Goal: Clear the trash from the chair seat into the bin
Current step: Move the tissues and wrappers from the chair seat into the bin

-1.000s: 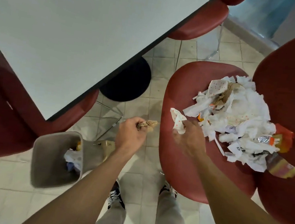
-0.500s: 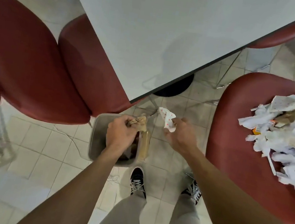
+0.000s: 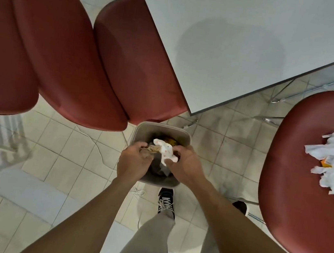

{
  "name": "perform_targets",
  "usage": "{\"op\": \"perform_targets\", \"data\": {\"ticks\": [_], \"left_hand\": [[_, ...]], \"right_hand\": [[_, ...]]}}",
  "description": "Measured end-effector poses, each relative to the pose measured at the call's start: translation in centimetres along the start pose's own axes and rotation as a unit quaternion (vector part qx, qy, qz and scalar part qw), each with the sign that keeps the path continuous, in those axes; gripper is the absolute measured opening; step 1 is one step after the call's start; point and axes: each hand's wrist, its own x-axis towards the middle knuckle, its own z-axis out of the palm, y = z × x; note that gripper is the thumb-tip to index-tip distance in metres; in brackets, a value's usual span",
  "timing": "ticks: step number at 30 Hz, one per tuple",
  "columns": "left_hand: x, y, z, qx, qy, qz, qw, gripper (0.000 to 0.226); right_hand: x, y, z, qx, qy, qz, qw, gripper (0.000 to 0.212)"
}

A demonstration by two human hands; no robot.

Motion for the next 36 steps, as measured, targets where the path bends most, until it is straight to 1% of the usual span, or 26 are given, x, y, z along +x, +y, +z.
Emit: {"op": "perform_targets", "data": {"ticks": [3,7,14,21,23,26,30,33,36], "left_hand": [[0.2,0.1,0.3,0.023,-0.012,0.010,1.000,0.040],[0.1,1.7,1.2,0.017,-0.035,0.029,0.999,0.038],[-1.0,7.7,5.8,0.051,-0.075,0.063,0.994,0.035],[-4.1,15.0,14.0,0.087,-0.134,0.134,0.978,0.027],[-5.2,17.2,16.5,0.080,-0.156,0.162,0.971,0.033],[-6.7,21.2,20.2,0.109,-0.183,0.200,0.956,0.036],[-8.5,27.1,25.9,0.111,-0.212,0.236,0.942,0.040],[-9.9,31.7,30.1,0.143,-0.202,0.269,0.931,0.033],[-11.2,36.2,34.2,0.151,-0.198,0.299,0.921,0.034]], "right_hand": [[-0.2,0.7,-0.4,0.010,0.003,0.021,1.000,0.041],[-0.5,2.7,-2.1,0.027,0.012,0.042,0.999,0.046],[-2.3,9.3,-7.6,0.069,0.055,0.088,0.992,0.044],[-5.9,20.2,-14.6,0.098,0.112,0.160,0.976,0.045],[-6.9,23.5,-16.5,0.104,0.123,0.176,0.971,0.042],[-8.1,28.5,-19.7,0.111,0.144,0.198,0.963,0.037],[-9.2,34.4,-24.2,0.130,0.175,0.228,0.949,0.039],[-9.5,38.4,-27.1,0.159,0.212,0.244,0.933,0.042],[-9.5,42.1,-29.9,0.178,0.250,0.246,0.919,0.042]]}}
